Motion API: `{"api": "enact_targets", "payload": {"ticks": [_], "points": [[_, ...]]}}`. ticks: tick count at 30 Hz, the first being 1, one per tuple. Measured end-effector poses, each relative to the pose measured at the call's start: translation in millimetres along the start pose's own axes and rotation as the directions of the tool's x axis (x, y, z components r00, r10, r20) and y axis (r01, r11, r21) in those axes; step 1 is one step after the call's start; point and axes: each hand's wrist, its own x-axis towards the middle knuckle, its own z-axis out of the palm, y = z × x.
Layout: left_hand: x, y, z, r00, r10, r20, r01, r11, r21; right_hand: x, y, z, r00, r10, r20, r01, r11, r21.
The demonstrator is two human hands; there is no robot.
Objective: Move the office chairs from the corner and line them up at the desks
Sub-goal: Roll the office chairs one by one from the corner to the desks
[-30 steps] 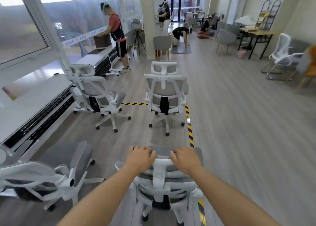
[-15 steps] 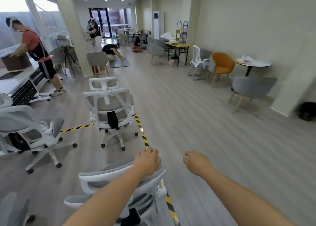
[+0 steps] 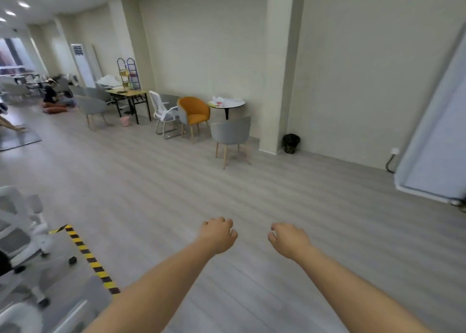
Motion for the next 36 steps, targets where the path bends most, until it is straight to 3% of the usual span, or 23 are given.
{"api": "enact_targets", "payload": {"ticks": [6,12,25,36], "points": [[65.8,215.1,-6.4,0.973,0.23,-0.015,-0.23,0.973,0.009,-45.5,209.1,-35.8,0.974,0.219,-0.055,-0.218,0.976,0.026],[122.8,393.0,-14.1,0.903,0.43,0.006,-0.43,0.902,0.041,-81.2,373.5,-68.3,0.9,0.428,-0.087,-0.423,0.904,0.064],[311.2,689.1,-14.3,0.692,0.716,0.091,-0.719,0.695,0.004,-63.1,657.2,-116.2,0.625,0.775,-0.096,-0.761,0.632,0.147],[435.3,935.0,-14.2,0.552,0.826,0.114,-0.829,0.558,-0.038,-48.8,886.0,-138.4,0.455,0.882,-0.125,-0.854,0.472,0.218]]}}
